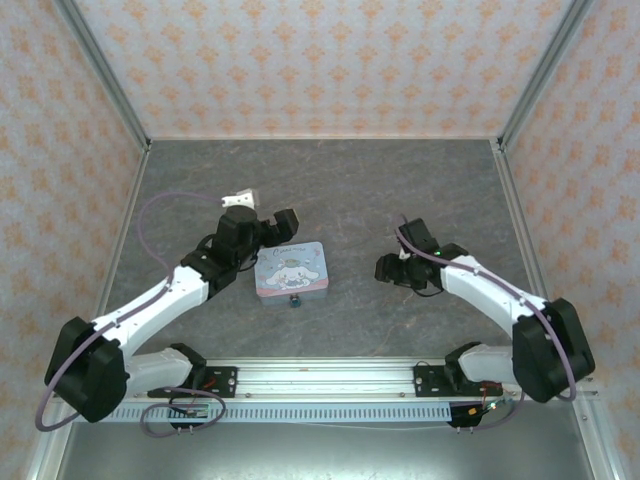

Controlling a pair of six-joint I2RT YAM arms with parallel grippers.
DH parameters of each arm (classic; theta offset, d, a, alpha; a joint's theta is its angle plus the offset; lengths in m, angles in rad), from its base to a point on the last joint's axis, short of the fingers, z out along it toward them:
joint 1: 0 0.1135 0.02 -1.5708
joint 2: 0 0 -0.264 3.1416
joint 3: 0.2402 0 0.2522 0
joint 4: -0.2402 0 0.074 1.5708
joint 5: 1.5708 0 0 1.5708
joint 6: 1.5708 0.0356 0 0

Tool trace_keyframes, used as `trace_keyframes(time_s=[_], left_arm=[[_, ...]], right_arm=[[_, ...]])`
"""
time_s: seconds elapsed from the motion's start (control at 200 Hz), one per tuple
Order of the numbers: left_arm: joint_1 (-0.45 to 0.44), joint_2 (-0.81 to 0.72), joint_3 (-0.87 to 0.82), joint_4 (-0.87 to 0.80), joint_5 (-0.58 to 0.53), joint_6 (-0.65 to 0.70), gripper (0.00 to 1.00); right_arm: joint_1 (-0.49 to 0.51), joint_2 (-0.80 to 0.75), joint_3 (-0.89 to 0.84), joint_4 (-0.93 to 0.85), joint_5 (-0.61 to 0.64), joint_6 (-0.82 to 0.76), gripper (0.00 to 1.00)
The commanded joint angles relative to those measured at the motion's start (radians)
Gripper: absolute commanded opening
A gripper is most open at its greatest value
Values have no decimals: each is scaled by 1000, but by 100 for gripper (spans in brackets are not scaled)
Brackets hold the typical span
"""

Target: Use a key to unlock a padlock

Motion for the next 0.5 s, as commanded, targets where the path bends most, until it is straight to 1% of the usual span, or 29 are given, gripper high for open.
trace_keyframes(time_s=[0.0,0.125,0.34,0.495], left_arm=[[-17,19,48,35,-3,-20,100],[-24,35,57,33,-5,-24,100],[-28,33,53,33,-14,-25,100],[-28,29,52,23,-23,-22,100]], right_arm=[[35,59,55,-54,61,9,54],[66,122,90,-67,124,7,49],[95,198,135,-75,191,-10,41],[101,238,155,-76,200,-19,36]])
